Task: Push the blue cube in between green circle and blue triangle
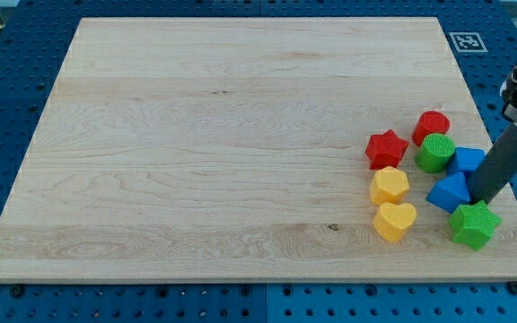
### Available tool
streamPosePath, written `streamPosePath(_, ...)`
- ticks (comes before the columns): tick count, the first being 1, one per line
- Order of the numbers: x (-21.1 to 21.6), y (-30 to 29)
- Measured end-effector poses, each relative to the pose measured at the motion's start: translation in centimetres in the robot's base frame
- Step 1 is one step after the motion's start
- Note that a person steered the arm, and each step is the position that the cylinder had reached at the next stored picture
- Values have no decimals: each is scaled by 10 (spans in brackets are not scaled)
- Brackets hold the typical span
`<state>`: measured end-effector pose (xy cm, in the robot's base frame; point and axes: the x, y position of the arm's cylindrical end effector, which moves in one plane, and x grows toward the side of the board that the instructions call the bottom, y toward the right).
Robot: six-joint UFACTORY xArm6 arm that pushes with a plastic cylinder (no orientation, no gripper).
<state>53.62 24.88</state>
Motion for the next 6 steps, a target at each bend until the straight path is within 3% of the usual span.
streamPosePath(2, -2, 51)
streamPosePath(4, -45, 49)
streamPosePath(6, -45, 14)
